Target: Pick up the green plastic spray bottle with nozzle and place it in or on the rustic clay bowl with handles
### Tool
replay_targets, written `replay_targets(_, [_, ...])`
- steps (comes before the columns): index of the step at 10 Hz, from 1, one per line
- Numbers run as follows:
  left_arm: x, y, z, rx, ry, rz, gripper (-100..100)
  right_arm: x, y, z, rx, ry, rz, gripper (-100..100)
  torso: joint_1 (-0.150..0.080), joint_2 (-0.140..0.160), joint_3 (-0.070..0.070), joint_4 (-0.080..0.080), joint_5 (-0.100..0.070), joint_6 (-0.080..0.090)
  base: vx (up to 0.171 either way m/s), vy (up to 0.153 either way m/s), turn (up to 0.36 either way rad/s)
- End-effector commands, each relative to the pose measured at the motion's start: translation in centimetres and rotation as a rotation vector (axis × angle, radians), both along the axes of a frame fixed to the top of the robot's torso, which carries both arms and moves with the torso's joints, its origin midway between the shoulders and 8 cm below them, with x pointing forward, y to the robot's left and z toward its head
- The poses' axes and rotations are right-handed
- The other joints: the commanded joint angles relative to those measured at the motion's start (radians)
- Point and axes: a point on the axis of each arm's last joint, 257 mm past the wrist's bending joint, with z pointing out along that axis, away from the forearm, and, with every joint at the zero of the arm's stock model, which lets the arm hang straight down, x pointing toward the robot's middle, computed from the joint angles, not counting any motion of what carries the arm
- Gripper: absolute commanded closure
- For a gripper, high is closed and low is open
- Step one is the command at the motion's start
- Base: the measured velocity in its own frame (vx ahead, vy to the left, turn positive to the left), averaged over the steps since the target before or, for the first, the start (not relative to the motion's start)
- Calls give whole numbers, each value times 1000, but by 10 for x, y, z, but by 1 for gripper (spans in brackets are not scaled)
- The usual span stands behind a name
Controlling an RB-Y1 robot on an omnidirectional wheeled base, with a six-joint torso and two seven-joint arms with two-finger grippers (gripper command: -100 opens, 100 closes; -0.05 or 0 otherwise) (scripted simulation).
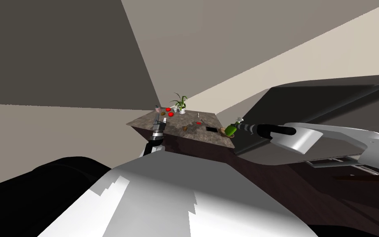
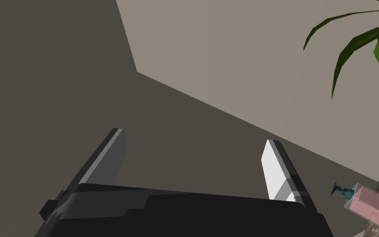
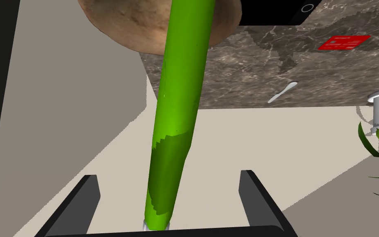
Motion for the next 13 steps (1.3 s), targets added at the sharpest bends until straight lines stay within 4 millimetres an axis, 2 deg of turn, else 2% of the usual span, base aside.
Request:
replay_targets(1, [0,0,0,0,0,0,0,9,13,12,1,-3,11,-100,0,0,0,0,0,0,-9,-56,-116])
replay_targets(4, [0,0,0,0,0,0,0,22,39,30,1,-6,35,-100,-2,1,1,0,-1,0,-17,-56,-84])
replay_targets(5, [0,0,0,0,0,0,0,22,39,30,1,-6,35,-100,-2,1,1,0,-1,0,0,-30,-21])
replay_targets(6, [0,0,0,0,0,0,0,29,57,41,0,-6,52,-100,-1,0,0,0,-1,0,-5,-40,-106])
replay_targets(7, [0,0,0,0,0,0,0,32,66,47,0,-5,61,-100,-1,0,0,0,-1,0,-5,-51,-127])
replay_targets(9, [0,0,0,0,0,0,0,32,66,47,0,-5,61,-100,-1,1,0,0,-1,0,-6,-23,-4])
replay_targets(10, [0,0,0,0,0,0,0,35,75,52,-1,-4,70,-100,0,0,0,0,0,0,-5,-21,-63])
replay_targets(11, [0,0,0,0,0,0,0,33,72,51,0,-5,66,-100,0,0,0,0,0,0,-2,-10,-15])
replay_targets(12, [0,0,0,0,0,0,0,33,72,51,0,-5,66,0,0,0,0,0,0,0,0,0,0])
replay_targets(13, [0,0,0,0,0,0,0,33,72,51,0,-5,66,0,1,0,0,0,0,0,0,0,0])
